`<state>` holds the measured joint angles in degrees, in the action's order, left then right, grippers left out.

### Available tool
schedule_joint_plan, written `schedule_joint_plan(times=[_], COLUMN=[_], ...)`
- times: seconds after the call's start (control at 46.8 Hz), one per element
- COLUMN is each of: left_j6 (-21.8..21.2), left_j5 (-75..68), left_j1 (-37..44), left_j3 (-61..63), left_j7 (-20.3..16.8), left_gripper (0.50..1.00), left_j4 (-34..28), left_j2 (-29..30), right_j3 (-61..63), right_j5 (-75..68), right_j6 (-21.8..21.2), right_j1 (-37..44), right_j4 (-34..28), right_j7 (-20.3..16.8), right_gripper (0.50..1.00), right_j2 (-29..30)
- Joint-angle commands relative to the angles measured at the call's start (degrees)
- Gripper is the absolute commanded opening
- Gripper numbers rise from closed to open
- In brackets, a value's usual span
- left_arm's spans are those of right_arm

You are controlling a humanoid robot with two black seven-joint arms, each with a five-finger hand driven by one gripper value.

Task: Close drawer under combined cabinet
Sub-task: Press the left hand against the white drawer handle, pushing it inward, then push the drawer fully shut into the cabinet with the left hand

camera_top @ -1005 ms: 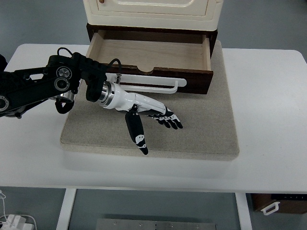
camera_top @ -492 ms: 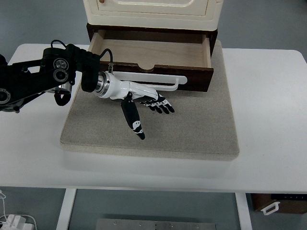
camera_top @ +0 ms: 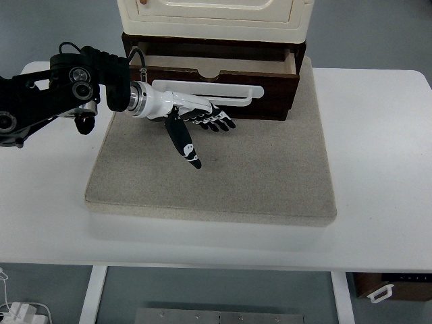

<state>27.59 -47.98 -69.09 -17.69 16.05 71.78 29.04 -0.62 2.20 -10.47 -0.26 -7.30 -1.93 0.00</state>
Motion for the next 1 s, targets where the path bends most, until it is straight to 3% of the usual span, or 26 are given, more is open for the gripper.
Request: schedule_joint_plan(times=[0.0, 0.983], left_j6=[-0.3, -4.4], left_j5=[0.1, 0.3], left_j1=[-0.1, -1.5], left_j3=[0.0, -0.1], left_j7=[-0.1, -1.0], left_gripper=[1.0, 1.0], left_j4=[-0.9, -7.1], left_j2=[0.0, -0.1], right_j3=[0.0, 0.0], right_j5=[0.0, 0.0], right_j6=[-0.1, 0.0], right_j1=[0.0, 0.0], right_j4=[0.0, 0.0], right_j7=[0.0, 0.1], right_gripper=[0.952, 0.952], right_j2=[0.0, 0.0])
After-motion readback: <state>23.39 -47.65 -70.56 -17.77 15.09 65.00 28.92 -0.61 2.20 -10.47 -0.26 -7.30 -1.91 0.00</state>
